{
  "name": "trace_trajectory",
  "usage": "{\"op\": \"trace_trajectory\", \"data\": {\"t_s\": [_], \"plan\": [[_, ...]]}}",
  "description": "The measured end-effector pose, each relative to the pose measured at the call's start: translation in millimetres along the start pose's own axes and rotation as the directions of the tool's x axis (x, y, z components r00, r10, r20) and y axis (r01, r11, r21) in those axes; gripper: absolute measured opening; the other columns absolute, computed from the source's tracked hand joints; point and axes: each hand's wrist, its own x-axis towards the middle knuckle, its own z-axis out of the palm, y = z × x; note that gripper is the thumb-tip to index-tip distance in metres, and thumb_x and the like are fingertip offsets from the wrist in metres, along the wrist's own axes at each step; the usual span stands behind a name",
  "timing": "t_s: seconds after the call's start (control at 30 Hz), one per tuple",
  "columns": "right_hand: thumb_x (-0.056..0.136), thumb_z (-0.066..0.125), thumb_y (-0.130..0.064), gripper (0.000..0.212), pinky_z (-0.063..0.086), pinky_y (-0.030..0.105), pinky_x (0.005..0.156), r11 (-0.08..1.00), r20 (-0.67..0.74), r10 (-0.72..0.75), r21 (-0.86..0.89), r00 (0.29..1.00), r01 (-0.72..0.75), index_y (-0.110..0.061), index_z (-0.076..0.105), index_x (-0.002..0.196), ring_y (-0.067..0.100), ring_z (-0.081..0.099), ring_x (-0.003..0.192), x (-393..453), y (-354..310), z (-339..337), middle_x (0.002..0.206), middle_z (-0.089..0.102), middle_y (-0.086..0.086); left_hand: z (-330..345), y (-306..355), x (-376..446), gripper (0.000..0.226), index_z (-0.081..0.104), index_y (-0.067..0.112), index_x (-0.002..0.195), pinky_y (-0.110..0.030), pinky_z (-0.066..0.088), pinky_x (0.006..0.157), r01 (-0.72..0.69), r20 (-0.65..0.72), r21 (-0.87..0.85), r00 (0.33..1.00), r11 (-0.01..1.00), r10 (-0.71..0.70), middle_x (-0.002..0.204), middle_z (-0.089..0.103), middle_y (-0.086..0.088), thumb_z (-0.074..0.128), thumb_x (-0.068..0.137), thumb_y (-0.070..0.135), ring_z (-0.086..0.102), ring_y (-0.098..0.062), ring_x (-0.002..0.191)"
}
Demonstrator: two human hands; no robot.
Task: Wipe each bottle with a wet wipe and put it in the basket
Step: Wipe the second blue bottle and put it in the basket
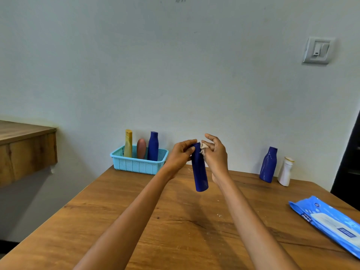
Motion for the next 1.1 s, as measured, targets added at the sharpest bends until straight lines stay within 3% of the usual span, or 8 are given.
{"op": "trace_trajectory", "data": {"t_s": [0.27, 0.4, 0.5, 0.63, 0.77, 0.87, 0.97, 1.1], "plan": [[0.093, 0.043, -0.001, 0.037, 0.050, 0.025, 0.084, 0.987, 0.016, -0.082, -0.136, 0.997, 0.083, -0.020, 0.056, 0.122, 0.011, 0.057, 0.107, -3, 6, 9, 0.122, 0.062, -0.001, -1, -2, 1, 0.037, 0.056, 0.004, 0.125, -0.020, 0.055, 0.077, -0.020, -0.114, 0.004, 0.993, 1.000, 0.020, 0.104, 0.065, -0.005, 0.061, 0.089, 0.008, 0.064, -0.011, 0.091], [0.092, 0.044, -0.003, 0.030, 0.051, 0.024, 0.075, 0.918, 0.090, -0.201, -0.331, 0.976, 0.219, -0.016, 0.063, 0.113, 0.015, 0.062, 0.098, -10, 9, 11, 0.110, 0.067, -0.001, -11, -3, 5, 0.035, 0.058, 0.006, 0.122, -0.030, 0.055, 0.085, 0.002, -0.230, -0.074, 0.973, 0.997, -0.019, 0.108, 0.066, -0.008, 0.062, 0.088, 0.007, 0.065, -0.019, 0.096], [0.093, 0.049, -0.009, 0.024, 0.045, 0.021, 0.071, 0.884, 0.119, -0.149, -0.429, 0.982, 0.186, -0.010, 0.067, 0.110, 0.017, 0.062, 0.097, -8, 17, 8, 0.108, 0.069, 0.001, -19, -5, 6, 0.034, 0.057, 0.008, 0.121, -0.033, 0.055, 0.085, 0.013, -0.291, -0.143, 0.955, 0.990, -0.055, 0.110, 0.064, -0.008, 0.062, 0.087, 0.005, 0.063, -0.020, 0.100], [0.094, 0.048, -0.008, 0.031, 0.047, 0.024, 0.078, 0.911, 0.079, -0.010, -0.411, 0.997, 0.042, -0.010, 0.059, 0.123, 0.019, 0.061, 0.106, -4, 24, 6, 0.118, 0.065, 0.007, -18, -4, 7, 0.038, 0.054, 0.011, 0.122, -0.028, 0.056, 0.078, 0.011, -0.268, -0.179, 0.962, 0.984, -0.060, 0.111, 0.062, -0.007, 0.063, 0.086, 0.004, 0.061, -0.020, 0.103], [0.095, 0.048, -0.009, 0.038, 0.050, 0.027, 0.080, 0.983, 0.050, 0.013, -0.182, 0.999, -0.004, -0.019, 0.047, 0.131, 0.018, 0.061, 0.103, -2, 18, 7, 0.123, 0.062, 0.005, -12, -3, 6, 0.042, 0.052, 0.013, 0.123, -0.032, 0.057, 0.078, 0.044, -0.204, -0.177, 0.976, 0.983, -0.081, 0.112, 0.061, -0.012, 0.065, 0.084, 0.004, 0.061, -0.024, 0.103], [0.096, 0.045, -0.011, 0.044, 0.051, 0.028, 0.082, 0.992, 0.120, -0.065, -0.104, 0.991, 0.077, -0.022, 0.038, 0.138, 0.018, 0.057, 0.112, -5, 6, 12, 0.132, 0.056, 0.002, -11, -2, 7, 0.038, 0.054, 0.015, 0.118, -0.032, 0.058, 0.077, 0.031, -0.238, -0.192, 0.968, 0.981, -0.077, 0.110, 0.063, -0.012, 0.067, 0.084, 0.006, 0.063, -0.023, 0.100], [0.099, 0.040, -0.014, 0.046, 0.048, 0.030, 0.097, 0.964, 0.198, -0.184, -0.156, 0.963, 0.216, -0.022, 0.031, 0.144, 0.017, 0.050, 0.124, -13, 3, 20, 0.139, 0.051, 0.002, -18, 0, 11, 0.033, 0.055, 0.017, 0.113, -0.036, 0.058, 0.079, 0.000, -0.341, -0.218, 0.937, 0.976, -0.076, 0.111, 0.064, -0.013, 0.069, 0.083, 0.010, 0.065, -0.024, 0.100], [0.100, 0.040, -0.013, 0.048, 0.039, 0.014, 0.096, 0.859, 0.320, -0.317, -0.301, 0.893, 0.413, -0.021, 0.030, 0.146, 0.014, 0.050, 0.126, -19, 16, 25, 0.139, 0.050, 0.001, -32, 5, 12, 0.038, 0.054, 0.012, 0.118, -0.033, 0.058, 0.075, 0.008, -0.468, -0.302, 0.870, 0.953, -0.156, 0.108, 0.062, -0.010, 0.069, 0.083, 0.010, 0.064, -0.026, 0.100]]}}
